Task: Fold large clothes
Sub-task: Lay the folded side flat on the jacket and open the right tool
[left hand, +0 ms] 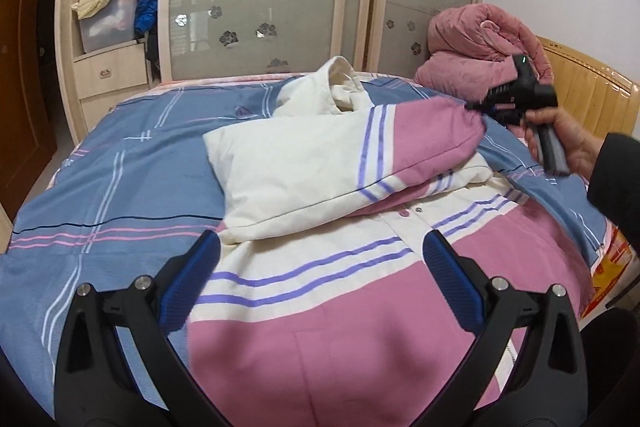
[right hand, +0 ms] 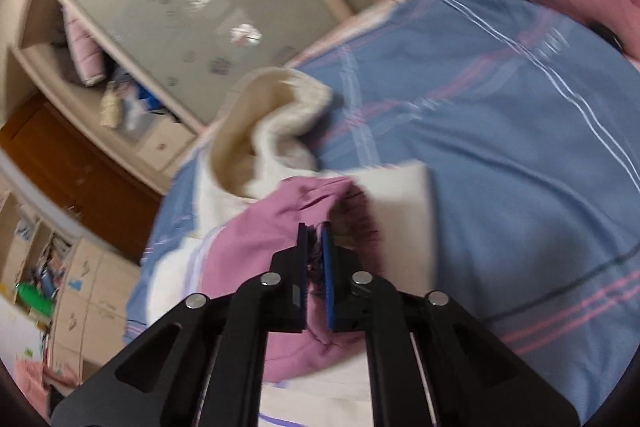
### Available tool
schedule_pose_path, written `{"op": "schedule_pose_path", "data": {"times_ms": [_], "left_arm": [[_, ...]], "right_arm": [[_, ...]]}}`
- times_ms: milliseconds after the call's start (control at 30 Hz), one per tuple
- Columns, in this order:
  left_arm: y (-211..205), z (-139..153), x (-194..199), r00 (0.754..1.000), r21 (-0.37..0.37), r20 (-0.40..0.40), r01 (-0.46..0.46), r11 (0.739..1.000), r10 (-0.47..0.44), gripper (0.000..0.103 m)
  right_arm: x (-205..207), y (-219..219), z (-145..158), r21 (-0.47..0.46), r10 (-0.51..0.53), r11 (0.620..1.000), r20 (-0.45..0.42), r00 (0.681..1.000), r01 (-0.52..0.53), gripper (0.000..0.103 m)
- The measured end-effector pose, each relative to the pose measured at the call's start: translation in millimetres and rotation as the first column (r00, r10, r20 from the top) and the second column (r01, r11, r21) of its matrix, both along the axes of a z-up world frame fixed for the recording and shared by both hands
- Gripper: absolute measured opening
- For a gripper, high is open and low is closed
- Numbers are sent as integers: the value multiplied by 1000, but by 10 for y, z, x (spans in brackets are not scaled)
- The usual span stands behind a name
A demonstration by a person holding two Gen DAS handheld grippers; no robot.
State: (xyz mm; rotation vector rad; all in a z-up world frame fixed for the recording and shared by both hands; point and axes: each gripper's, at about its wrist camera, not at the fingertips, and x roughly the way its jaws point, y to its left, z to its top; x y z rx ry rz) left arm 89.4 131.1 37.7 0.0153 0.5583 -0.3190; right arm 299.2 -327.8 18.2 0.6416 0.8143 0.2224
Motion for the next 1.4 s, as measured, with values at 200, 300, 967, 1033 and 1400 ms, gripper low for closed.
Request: {"op": "schedule_pose_path", "data": {"times_ms": [200, 300, 967, 1033, 1400], "left_arm": [[-101, -42, 13, 1000, 45, -2, 15, 999, -15, 101], [-85, -40, 17, 1000, 37, -2, 8, 999, -8, 101], [-4, 1, 9, 1000, -10, -10, -13, 1000, 12, 101], [19, 12, 13, 1000, -26, -14, -12, 1000, 12, 101], [-27, -37, 61, 994, -55, -54, -102, 993, 99, 101]], "right_arm": [[-101, -90, -322, -6, -50, 999, -51, 997, 50, 4], [-225, -122, -215, -16, -106, 994, -6, 994, 106, 24], [-362, 133, -389, -9, -3, 1000, -28, 1000, 3, 34], [-422, 173, -398, -80, -4, 997, -13, 1000, 2, 41], [-2056, 803, 327, -291, -9, 948, 382, 924, 129, 102]]}}
